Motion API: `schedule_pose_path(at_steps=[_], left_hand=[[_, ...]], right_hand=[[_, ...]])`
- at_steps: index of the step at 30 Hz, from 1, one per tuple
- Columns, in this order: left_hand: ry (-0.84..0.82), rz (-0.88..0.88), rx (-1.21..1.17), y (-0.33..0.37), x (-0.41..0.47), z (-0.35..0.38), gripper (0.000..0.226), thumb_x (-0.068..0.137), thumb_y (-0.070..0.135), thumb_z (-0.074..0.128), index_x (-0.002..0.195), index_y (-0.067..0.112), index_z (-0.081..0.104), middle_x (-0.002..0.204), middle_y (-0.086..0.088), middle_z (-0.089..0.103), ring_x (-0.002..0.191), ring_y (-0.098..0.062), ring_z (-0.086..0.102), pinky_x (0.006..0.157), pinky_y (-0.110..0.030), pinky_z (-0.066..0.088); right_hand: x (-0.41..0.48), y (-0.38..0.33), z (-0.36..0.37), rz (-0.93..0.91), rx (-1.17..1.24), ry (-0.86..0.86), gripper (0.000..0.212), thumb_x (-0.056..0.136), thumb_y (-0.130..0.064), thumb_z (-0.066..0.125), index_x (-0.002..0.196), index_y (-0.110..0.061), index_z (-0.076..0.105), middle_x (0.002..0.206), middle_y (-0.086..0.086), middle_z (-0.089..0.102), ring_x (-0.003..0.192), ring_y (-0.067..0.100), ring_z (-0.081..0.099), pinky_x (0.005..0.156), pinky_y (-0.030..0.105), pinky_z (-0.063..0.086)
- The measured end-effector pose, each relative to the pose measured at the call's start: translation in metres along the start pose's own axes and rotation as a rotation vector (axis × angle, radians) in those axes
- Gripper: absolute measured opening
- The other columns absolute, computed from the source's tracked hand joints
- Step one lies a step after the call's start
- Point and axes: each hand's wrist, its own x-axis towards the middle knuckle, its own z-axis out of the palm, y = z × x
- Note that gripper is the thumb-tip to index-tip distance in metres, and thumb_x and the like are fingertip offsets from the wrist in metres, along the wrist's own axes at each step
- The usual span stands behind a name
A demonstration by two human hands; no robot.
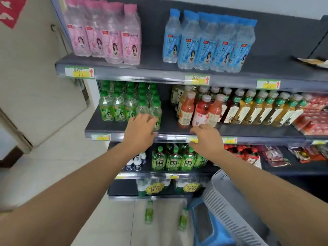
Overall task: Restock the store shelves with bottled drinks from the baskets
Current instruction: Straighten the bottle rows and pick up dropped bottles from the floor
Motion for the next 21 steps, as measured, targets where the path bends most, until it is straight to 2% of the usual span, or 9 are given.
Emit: schedule_pose_path(at_steps=[5, 11, 15, 18, 21], left_hand=[[-0.164, -0.042, 0.009, -0.007, -0.050, 0.057, 0.053, 0.090, 0.035, 0.059, 0.139, 0.022, 0.044, 0.135, -0.003, 0.049, 0.127, -0.026, 0.041, 0.100, -0.040, 0.035], [-0.315, -0.114, 0.028, -0.004, -0.099, 0.133, 0.050, 0.089, 0.032, 0.059, 0.136, 0.020, 0.047, 0.128, -0.004, 0.053, 0.120, -0.025, 0.046, 0.094, -0.037, 0.038], [-0.423, -0.175, -0.011, 0.001, -0.124, 0.188, 0.050, 0.090, 0.029, 0.058, 0.138, 0.021, 0.045, 0.134, -0.004, 0.049, 0.126, -0.025, 0.041, 0.100, -0.039, 0.037], [-0.473, -0.207, -0.034, 0.009, -0.139, 0.228, 0.048, 0.090, 0.030, 0.059, 0.136, 0.019, 0.047, 0.135, -0.005, 0.049, 0.126, -0.027, 0.042, 0.101, -0.040, 0.038], [-0.512, -0.212, -0.042, 0.014, -0.152, 0.269, 0.044, 0.090, 0.031, 0.059, 0.131, 0.017, 0.051, 0.129, -0.006, 0.051, 0.122, -0.027, 0.044, 0.098, -0.038, 0.040]], right_hand=[[-0.038, -0.005, 0.051, 0.024, -0.047, -0.183, 0.045, 0.087, -0.034, 0.063, 0.129, -0.019, 0.056, 0.122, 0.007, 0.058, 0.119, 0.029, 0.049, 0.095, 0.037, 0.046], [-0.070, 0.009, 0.121, 0.055, -0.039, -0.346, 0.038, 0.089, -0.031, 0.059, 0.125, -0.018, 0.056, 0.118, 0.004, 0.057, 0.117, 0.024, 0.047, 0.093, 0.035, 0.046], [-0.091, 0.023, 0.176, 0.058, -0.034, -0.460, 0.043, 0.090, -0.034, 0.058, 0.130, -0.020, 0.053, 0.128, 0.005, 0.055, 0.124, 0.025, 0.045, 0.097, 0.036, 0.042], [-0.106, 0.035, 0.216, 0.067, -0.034, -0.529, 0.035, 0.088, -0.032, 0.057, 0.121, -0.018, 0.057, 0.121, 0.006, 0.057, 0.118, 0.026, 0.048, 0.093, 0.034, 0.044], [-0.117, 0.045, 0.257, 0.089, -0.045, -0.569, 0.037, 0.089, -0.035, 0.057, 0.123, -0.020, 0.055, 0.118, 0.005, 0.057, 0.115, 0.025, 0.049, 0.090, 0.036, 0.047]])
